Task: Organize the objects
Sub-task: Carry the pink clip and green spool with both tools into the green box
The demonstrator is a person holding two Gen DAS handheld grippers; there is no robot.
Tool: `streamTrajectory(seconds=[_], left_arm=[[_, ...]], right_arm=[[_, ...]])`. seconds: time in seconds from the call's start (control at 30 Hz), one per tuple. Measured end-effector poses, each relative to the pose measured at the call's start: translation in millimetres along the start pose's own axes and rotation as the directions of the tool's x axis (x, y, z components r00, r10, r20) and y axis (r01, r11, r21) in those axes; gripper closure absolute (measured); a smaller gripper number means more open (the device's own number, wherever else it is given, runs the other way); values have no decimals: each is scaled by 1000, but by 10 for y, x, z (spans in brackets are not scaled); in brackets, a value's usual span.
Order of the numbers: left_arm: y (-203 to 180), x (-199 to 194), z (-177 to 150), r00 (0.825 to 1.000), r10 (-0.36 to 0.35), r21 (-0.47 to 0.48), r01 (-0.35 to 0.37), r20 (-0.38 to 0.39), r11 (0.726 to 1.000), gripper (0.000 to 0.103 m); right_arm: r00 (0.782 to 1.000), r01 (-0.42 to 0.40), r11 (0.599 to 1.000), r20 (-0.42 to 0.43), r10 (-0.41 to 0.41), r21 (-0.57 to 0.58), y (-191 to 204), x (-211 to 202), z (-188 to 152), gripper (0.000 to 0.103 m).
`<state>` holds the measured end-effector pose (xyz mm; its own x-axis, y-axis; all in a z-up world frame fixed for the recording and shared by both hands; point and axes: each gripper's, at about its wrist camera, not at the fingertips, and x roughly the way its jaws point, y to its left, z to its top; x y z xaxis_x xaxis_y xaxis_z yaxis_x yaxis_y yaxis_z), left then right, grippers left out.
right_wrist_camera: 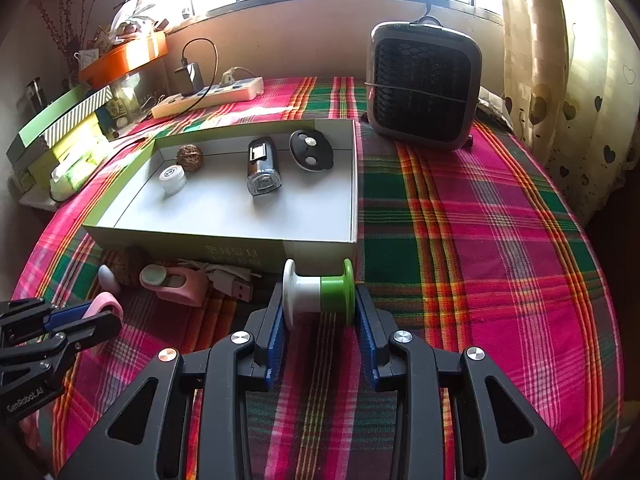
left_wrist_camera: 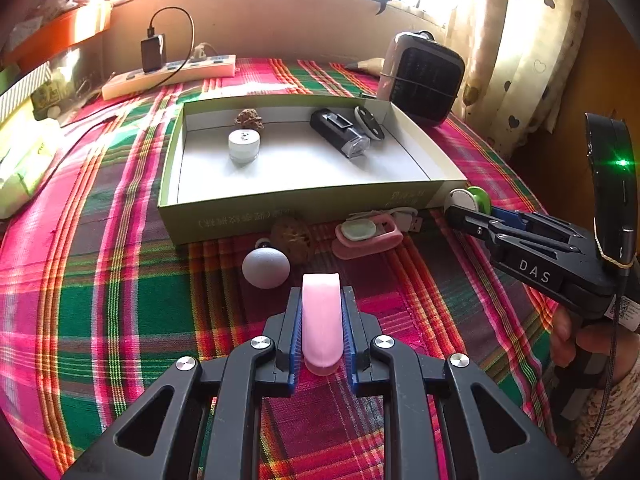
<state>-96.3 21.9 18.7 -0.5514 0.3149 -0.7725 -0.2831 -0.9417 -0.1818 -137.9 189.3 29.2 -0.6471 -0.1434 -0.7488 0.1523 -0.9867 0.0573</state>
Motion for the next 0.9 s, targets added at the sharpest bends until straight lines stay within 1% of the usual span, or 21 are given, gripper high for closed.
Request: streamTrajectory(seconds=[0.27, 0.53, 0.7, 0.9], left_arm=[[12, -149, 148, 999, 7, 12, -8, 40, 1000, 87], [82, -170, 332, 998, 14, 15, -15, 61, 1000, 87], [153, -160, 484, 997, 30, 10, -31, 78, 999, 87], [272, -28, 639, 997, 41, -6, -40, 64, 999, 87]], right_arm=[[999, -22, 1000, 40, 22, -11, 31, -144, 124, 70], [998, -21, 999, 57, 22, -33, 73, -145, 291, 70], [998, -27, 999, 53, 29, -39, 75, -78, 416, 70], [999, -39, 998, 26, 40, -58, 97, 108, 582, 70]])
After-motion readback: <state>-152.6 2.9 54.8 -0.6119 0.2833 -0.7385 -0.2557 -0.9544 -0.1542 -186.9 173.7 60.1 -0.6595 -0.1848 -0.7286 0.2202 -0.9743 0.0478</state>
